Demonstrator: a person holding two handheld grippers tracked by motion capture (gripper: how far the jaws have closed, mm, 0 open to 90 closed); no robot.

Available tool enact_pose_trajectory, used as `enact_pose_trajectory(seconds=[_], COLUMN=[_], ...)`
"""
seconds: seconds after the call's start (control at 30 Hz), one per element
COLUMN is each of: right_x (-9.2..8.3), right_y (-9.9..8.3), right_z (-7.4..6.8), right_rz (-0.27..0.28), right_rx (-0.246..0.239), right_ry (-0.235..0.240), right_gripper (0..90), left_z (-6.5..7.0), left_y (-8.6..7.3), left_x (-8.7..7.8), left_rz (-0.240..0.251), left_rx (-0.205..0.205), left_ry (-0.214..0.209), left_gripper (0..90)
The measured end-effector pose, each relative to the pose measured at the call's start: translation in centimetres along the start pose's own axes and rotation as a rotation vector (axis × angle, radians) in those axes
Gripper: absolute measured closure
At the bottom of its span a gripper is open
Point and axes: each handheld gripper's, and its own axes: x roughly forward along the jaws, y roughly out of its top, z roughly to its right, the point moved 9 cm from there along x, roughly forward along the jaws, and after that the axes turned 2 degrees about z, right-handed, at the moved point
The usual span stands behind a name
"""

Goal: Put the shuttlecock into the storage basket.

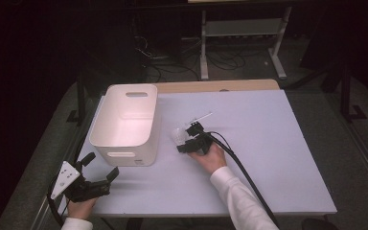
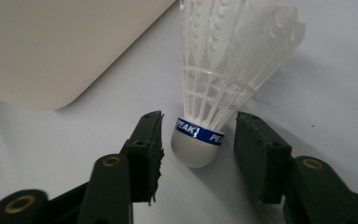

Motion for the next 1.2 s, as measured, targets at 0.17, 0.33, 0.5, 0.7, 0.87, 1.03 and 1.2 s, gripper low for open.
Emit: enact_pose_trajectory(seconds=[0.17, 0.33, 0.5, 0.7, 0.87, 1.03, 1.2], right_x=[0.0, 0.0, -0.2, -0.6, -1.2, -1.7, -2.3], right_y=[0.0, -0.1, 0.0, 0.4, 0.5, 0.8, 1.3], right_z=[0.0, 0.0, 0.2, 0.4, 0.6, 0.7, 0.8], right_rz=[-0.007, -0.011, -0.013, 0.009, 0.007, 0.018, 0.035], right_rx=[0.007, 0.004, 0.017, -0.003, 0.008, 0.007, 0.019], right_ry=[0.001, 0.003, 0.005, -0.013, -0.020, -0.013, -0.011], right_gripper=[59.9, 63.6, 64.1, 64.3, 64.3, 64.3, 64.3], left_z=[0.0, 0.0, 0.0, 0.0, -0.2, -0.3, -0.3], left_y=[0.0, 0.0, 0.0, 0.0, 0.1, 0.1, 0.1], left_x=[0.0, 0.0, 0.0, -0.1, -0.1, -0.2, -0.2], left_rz=[0.001, 0.003, 0.004, 0.003, 0.008, 0.008, 0.009], left_rx=[0.001, 0.000, 0.004, -0.003, -0.008, -0.020, -0.026], left_ry=[0.000, -0.001, -0.002, 0.001, 0.002, 0.004, 0.005], left_gripper=[0.0, 0.0, 0.0, 0.0, 0.0, 0.0, 0.0])
